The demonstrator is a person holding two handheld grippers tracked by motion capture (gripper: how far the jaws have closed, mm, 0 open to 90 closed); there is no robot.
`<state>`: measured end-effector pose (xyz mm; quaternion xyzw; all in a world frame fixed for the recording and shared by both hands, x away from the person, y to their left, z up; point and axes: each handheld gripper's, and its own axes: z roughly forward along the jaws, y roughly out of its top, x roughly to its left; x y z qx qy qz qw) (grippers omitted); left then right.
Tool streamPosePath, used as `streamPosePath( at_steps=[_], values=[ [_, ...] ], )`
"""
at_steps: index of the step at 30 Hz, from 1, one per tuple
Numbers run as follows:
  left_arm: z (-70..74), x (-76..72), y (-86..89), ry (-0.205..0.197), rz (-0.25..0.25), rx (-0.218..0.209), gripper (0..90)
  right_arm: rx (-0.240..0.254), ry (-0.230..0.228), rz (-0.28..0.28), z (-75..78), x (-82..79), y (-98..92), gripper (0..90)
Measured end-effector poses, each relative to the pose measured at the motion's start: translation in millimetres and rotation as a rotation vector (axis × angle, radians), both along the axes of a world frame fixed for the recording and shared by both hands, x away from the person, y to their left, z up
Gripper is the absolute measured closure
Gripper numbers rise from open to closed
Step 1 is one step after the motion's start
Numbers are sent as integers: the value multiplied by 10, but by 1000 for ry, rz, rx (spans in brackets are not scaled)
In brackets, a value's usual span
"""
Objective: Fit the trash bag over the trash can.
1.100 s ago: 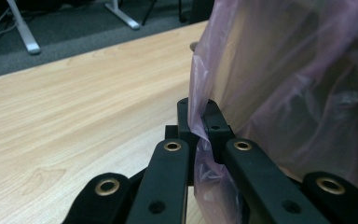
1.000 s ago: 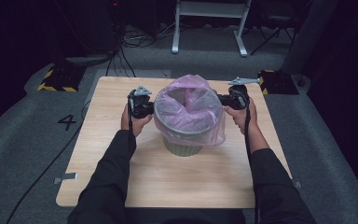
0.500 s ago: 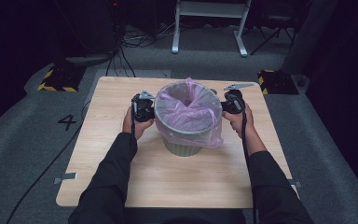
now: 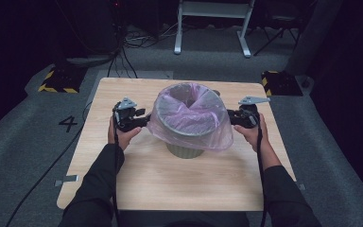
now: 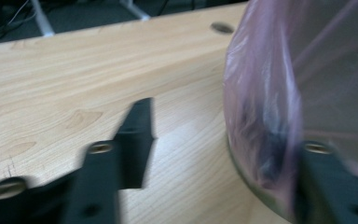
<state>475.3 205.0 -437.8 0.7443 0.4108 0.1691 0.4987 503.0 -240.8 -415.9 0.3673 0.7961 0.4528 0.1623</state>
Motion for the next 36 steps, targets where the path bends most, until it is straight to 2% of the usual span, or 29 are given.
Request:
streamPosePath(
  at_steps=[1, 2, 3, 4, 5, 7, 8, 10, 11, 12, 13, 16, 19, 20, 21, 24, 25, 27, 28, 30, 32, 35, 36],
  values=[
    [17, -44, 41, -18, -3, -4, 357, -1, -16, -6, 22, -39, -42, 520],
    [32, -87, 77, -25, 10, -14, 316, 5, -13, -5, 44, -66, -89, 475],
    [51, -120, 118, -29, 7, -12, 268, 13, -13, 1, 63, -99, -136, 449],
    [68, -160, 157, -38, 4, -20, 240, 5, -31, 7, 80, -144, -176, 430],
    [80, -197, 195, -44, 4, -30, 226, -13, -49, 6, 94, -186, -212, 411],
    [109, -268, 238, -51, 10, -14, 214, -45, -69, -21, 110, -252, -287, 356],
    [124, -305, 248, -60, 11, -2, 206, -46, -71, -20, 113, -272, -315, 339],
    [158, -367, 273, -68, 23, 15, 192, -9, -71, 23, 122, -347, -385, 313],
    [170, -382, 277, -67, 51, 25, 192, -3, -82, 55, 127, -402, -402, 303],
    [180, -387, 275, -63, 66, 30, 199, -19, -96, 71, 134, -467, -404, 291],
    [190, -395, 264, -66, 61, 31, 203, -36, -119, 91, 137, -530, -399, 276],
    [229, -438, 153, -101, 16, 76, 200, -28, -151, 169, 146, -719, -321, 230],
    [281, -500, -18, -131, 1, 133, 200, -73, -200, 238, 136, -907, -149, 219],
    [293, -520, -66, -136, -17, 141, 200, -82, -211, 261, 126, -953, -93, 220],
    [299, -539, -120, -138, -18, 157, 201, -94, -220, 266, 116, -989, -39, 228],
    [297, -566, -225, -146, -23, 214, 202, -147, -249, 242, 73, -1029, 82, 292],
    [292, -566, -250, -142, -12, 232, 202, -154, -257, 235, 51, -1031, 106, 347],
    [288, -575, -273, -136, -19, 229, 203, -181, -248, 218, -5, -1016, 143, 523],
    [288, -588, -287, -139, -19, 234, 201, -199, -252, 205, -36, -1015, 158, 582],
    [311, -622, -285, -152, -22, 229, 199, -183, -258, 216, -85, -1011, 157, 740],
    [357, -669, -242, -167, -38, 212, 201, -168, -251, 221, -121, -1007, 149, 853],
    [417, -768, -153, -184, -55, 179, 205, -182, -248, 232, -170, -1014, 156, 896],
    [423, -805, -140, -184, -63, 184, 218, -190, -239, 236, -182, -1017, 160, 897]
  ],
)
